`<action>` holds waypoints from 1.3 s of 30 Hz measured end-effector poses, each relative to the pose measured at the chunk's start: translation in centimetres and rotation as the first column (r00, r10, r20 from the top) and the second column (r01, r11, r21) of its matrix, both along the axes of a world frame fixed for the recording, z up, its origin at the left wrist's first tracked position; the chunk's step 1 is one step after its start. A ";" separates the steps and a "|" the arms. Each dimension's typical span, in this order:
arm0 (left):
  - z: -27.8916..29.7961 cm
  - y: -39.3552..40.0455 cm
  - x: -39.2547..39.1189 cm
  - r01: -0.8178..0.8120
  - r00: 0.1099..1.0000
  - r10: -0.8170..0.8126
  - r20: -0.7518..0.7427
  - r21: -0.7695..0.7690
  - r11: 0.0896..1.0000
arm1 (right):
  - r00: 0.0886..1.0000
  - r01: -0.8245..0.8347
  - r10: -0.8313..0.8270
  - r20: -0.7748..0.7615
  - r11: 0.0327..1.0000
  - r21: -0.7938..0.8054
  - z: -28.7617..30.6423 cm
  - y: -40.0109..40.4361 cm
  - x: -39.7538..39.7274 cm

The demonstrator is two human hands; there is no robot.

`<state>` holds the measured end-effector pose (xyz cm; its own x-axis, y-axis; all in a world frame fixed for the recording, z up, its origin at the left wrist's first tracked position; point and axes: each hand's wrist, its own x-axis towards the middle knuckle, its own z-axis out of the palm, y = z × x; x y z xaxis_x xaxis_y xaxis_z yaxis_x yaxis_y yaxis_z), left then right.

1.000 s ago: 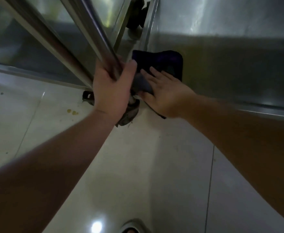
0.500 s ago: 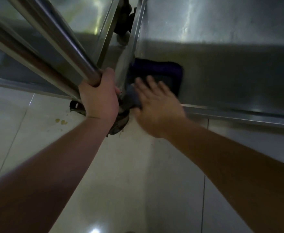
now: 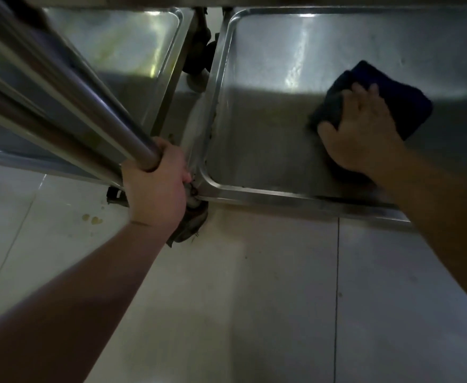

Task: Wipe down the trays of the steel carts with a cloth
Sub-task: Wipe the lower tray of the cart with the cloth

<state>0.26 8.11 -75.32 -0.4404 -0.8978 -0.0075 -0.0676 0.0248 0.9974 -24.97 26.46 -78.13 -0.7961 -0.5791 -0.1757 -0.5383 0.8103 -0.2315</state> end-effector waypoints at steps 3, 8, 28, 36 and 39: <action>0.0 0.3 -0.2 -0.030 0.999 0.030 -0.035 0.024 0.999 | 1.000 0.020 -0.020 0.012 1.000 0.016 -0.6 -6.7 -0.4; -0.3 0.3 -0.7 -0.075 0.996 0.076 -0.049 0.016 0.997 | 0.831 -0.556 0.554 0.037 0.831 0.038 -0.4 -10.4 6.3; -0.3 -0.2 0.0 0.007 0.998 -0.010 -0.064 -0.044 0.999 | 0.889 -0.442 0.451 0.075 0.890 -0.113 -1.2 -12.0 10.8; -0.3 -0.4 0.2 0.010 0.996 -0.011 -0.085 -0.012 1.000 | 0.717 -0.670 0.683 0.138 0.730 -0.134 -0.2 -2.8 8.7; -0.6 -0.5 0.3 -0.009 0.998 0.009 -0.056 -0.007 1.000 | 0.909 -0.414 0.416 0.022 0.908 -0.062 -0.6 -6.0 5.4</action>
<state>0.60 7.63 -75.94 -0.4318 -0.9017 0.0234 -0.0124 0.0319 0.9994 -19.60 20.45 -78.73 -0.4761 -0.8653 -0.1568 -0.8141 0.5011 -0.2935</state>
